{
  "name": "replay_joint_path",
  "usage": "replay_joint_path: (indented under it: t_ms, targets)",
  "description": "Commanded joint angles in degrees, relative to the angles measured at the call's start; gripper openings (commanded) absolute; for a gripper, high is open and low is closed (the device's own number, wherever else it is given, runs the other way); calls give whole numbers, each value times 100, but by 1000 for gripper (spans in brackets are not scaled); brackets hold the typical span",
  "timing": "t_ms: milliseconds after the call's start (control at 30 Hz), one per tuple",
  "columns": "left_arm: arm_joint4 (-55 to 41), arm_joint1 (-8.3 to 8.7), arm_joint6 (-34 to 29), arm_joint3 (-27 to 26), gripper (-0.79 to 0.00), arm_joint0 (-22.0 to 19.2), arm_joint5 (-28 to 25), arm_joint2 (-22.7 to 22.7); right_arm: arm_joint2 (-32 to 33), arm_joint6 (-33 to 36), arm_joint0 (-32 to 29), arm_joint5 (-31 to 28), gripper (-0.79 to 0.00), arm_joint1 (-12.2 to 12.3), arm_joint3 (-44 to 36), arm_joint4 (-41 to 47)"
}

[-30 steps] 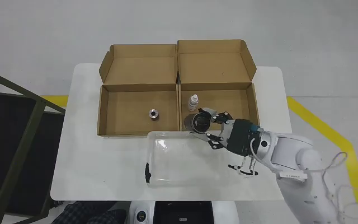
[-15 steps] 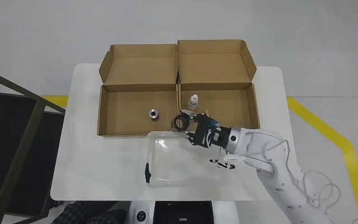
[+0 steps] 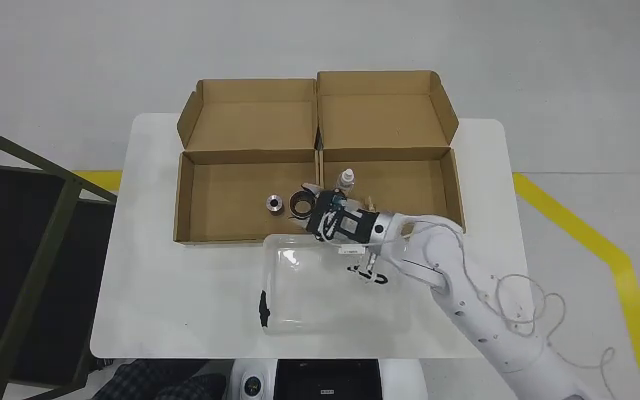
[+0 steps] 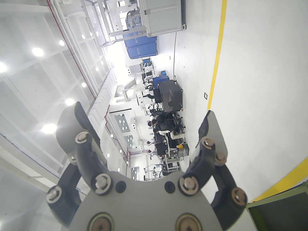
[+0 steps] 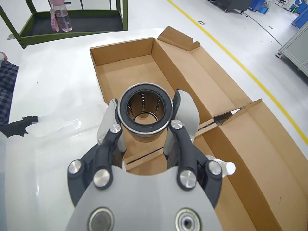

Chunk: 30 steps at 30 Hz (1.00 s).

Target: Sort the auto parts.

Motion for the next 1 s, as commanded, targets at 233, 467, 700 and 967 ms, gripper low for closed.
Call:
replay_joint_path:
  t_ms: [233,467,700,967]
  targets:
    - [0,0,0,0,0,0,0,0,-470,206,522,348,-785,-216,681,-74]
    - [0,0,0,0,0,0,0,0,-658,341,754,460,-785,-342,1049,-90]
    - [0,0,0,0,0,0,0,0,-845,534,951,568,-767,-473,1380,-66]
    - [0,0,0,0,0,0,0,0,-1019,647,1115,645,-686,-612,1728,-97]
